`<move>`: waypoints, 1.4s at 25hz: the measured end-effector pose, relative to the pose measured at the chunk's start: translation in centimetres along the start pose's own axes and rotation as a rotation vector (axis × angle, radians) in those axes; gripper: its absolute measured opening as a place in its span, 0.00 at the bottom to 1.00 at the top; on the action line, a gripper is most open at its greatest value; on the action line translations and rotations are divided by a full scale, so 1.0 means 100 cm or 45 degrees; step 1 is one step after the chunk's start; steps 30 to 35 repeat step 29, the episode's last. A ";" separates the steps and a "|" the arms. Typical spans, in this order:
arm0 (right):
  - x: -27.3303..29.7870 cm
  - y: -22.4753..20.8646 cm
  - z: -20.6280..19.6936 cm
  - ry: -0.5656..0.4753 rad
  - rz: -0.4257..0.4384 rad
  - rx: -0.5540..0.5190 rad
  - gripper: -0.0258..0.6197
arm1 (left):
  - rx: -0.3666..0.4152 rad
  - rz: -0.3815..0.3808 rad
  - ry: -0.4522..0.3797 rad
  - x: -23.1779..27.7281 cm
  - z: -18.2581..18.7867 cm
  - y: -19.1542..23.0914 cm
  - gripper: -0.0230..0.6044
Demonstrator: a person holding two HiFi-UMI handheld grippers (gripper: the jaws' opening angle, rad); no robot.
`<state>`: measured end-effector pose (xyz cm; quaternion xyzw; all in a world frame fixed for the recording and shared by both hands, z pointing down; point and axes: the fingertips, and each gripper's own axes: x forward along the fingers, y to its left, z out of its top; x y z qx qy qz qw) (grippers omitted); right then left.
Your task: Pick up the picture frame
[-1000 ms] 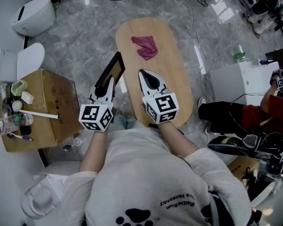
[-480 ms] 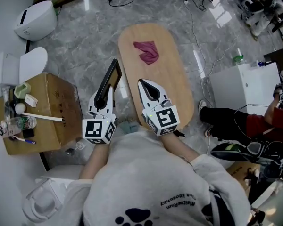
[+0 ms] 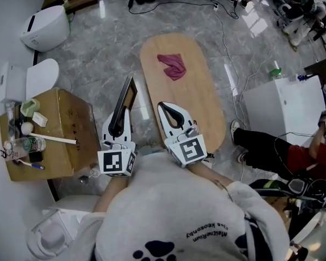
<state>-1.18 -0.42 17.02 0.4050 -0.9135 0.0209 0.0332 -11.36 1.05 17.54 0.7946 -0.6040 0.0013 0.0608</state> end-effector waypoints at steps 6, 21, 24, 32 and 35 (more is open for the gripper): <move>0.001 -0.011 0.004 0.016 -0.049 -0.013 0.05 | 0.027 0.015 -0.022 -0.006 0.003 -0.003 0.07; 0.007 -0.015 0.018 -0.035 -0.059 0.004 0.05 | 0.038 0.025 -0.069 0.001 0.021 0.002 0.07; 0.003 -0.017 0.018 -0.039 -0.063 0.002 0.05 | 0.039 0.023 -0.081 0.001 0.023 -0.002 0.07; -0.007 -0.014 0.011 -0.028 -0.058 0.010 0.05 | 0.034 0.026 -0.072 -0.004 0.017 -0.008 0.07; -0.007 -0.014 0.011 -0.028 -0.058 0.010 0.05 | 0.034 0.026 -0.072 -0.004 0.017 -0.008 0.07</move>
